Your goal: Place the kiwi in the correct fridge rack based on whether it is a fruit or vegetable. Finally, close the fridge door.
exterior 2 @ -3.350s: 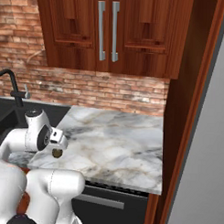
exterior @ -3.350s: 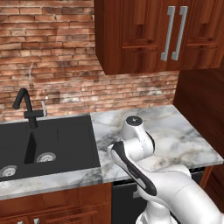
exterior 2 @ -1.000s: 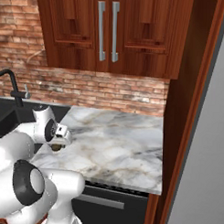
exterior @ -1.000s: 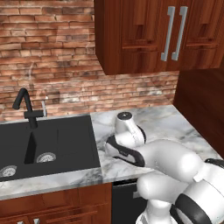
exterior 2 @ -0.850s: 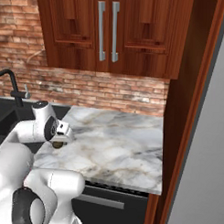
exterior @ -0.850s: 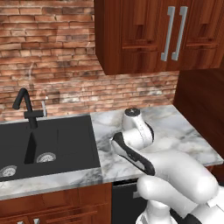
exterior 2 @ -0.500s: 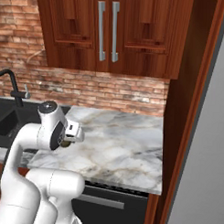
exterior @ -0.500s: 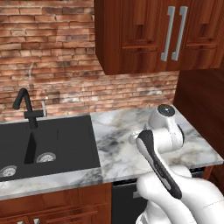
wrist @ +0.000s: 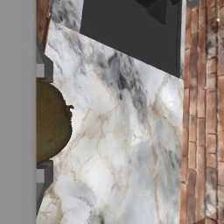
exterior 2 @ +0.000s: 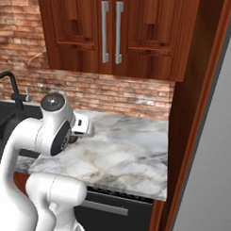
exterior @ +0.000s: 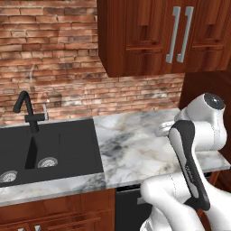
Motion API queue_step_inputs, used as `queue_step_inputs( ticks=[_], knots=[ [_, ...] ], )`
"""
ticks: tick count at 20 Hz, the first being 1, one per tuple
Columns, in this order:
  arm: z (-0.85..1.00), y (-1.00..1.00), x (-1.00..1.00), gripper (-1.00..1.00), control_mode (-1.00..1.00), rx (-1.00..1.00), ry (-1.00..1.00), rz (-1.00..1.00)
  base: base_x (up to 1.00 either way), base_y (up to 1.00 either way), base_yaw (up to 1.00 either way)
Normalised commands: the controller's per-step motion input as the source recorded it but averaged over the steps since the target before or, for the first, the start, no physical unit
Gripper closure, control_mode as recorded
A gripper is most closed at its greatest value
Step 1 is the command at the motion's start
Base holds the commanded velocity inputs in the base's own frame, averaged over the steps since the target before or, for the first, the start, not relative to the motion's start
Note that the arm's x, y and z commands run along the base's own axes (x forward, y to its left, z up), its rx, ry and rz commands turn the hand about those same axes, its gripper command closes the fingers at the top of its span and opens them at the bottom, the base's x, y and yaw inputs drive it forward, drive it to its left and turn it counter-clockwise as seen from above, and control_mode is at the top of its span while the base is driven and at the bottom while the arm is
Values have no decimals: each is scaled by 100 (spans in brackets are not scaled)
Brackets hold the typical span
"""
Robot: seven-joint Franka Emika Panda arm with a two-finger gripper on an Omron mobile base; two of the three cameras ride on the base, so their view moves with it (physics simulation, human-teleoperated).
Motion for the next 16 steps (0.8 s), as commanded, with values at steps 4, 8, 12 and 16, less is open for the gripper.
queue_step_inputs(
  ticks=[4, 8, 12, 16],
  knots=[
    [60, 7, -13, 100, -100, -2, 0, 2, 0, 0, 0],
    [14, 4, 0, 100, -100, -2, 0, 0, 0, 0, 0],
    [1, 1, 3, 100, -100, 0, 1, -1, 0, 0, 0],
    [0, 3, -47, 100, -100, -2, 1, 0, 0, 0, 0]
  ],
)
